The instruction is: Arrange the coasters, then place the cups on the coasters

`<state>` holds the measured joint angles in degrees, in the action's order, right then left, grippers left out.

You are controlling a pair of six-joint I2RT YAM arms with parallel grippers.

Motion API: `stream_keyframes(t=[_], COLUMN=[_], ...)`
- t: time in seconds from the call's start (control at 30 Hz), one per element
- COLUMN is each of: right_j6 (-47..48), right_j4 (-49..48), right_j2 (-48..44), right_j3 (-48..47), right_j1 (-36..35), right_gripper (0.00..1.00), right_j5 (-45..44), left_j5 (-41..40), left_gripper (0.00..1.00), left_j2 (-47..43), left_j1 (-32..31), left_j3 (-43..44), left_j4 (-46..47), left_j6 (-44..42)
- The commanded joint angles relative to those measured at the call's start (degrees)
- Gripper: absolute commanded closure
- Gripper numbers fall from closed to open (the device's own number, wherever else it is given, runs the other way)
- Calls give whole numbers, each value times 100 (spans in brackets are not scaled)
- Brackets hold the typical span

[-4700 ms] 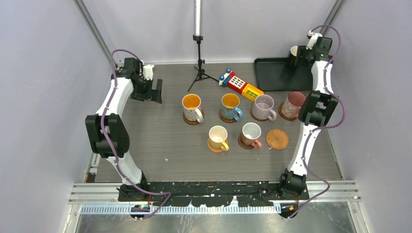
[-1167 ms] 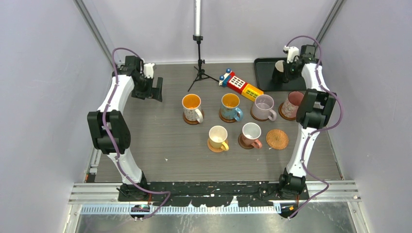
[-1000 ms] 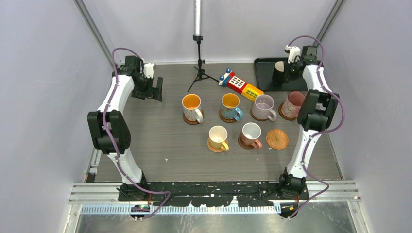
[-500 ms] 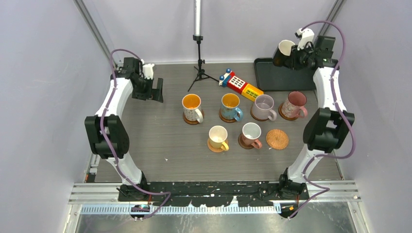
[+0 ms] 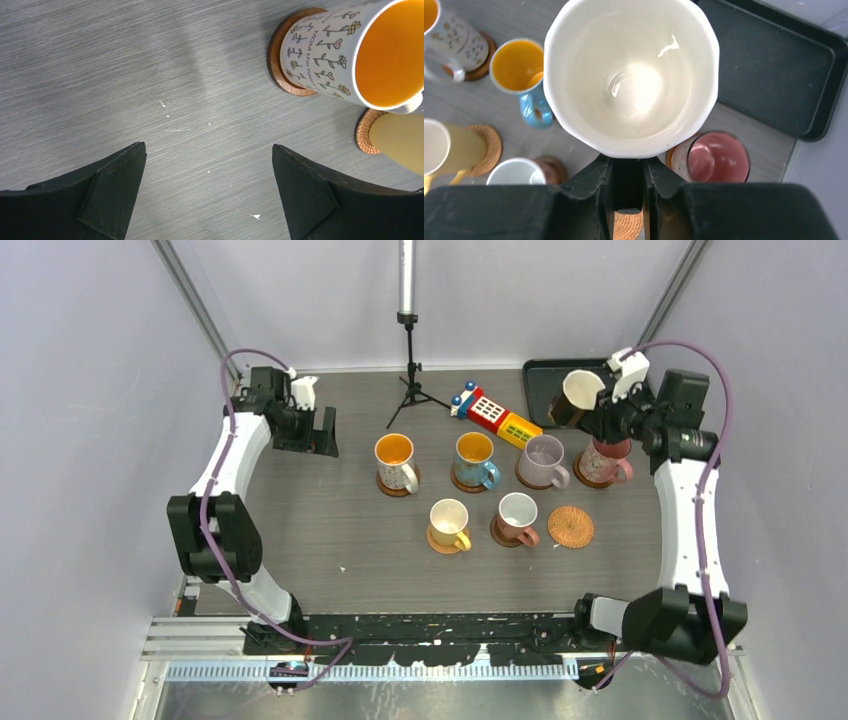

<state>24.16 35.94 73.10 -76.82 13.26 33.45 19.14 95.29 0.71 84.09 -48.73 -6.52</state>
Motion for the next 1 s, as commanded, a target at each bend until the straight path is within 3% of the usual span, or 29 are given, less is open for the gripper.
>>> stream_keyframes(t=[0.0, 0.27, 0.57, 0.8, 0.97], right_j6=[347, 884, 1307, 1891, 1777], right_j4=[363, 1350, 1605, 1521, 955], right_j2=[-974, -1872, -1866, -1916, -2056], right_j3=[204, 1012, 1644, 2345, 2906], right_j1=[66, 374, 1025, 1571, 1767], right_gripper=[100, 100, 100, 100, 100], right_j5=[121, 108, 344, 698, 596], left_j5=[284, 345, 187, 123, 82], left_gripper=[0, 0, 0, 0, 0], left_j2=[-401, -612, -806, -843, -780], left_j1=[12, 17, 16, 16, 17], left_j3=[-187, -420, -492, -491, -434], left_j4=[258, 246, 157, 117, 123], left_j6=[15, 13, -161, -200, -227])
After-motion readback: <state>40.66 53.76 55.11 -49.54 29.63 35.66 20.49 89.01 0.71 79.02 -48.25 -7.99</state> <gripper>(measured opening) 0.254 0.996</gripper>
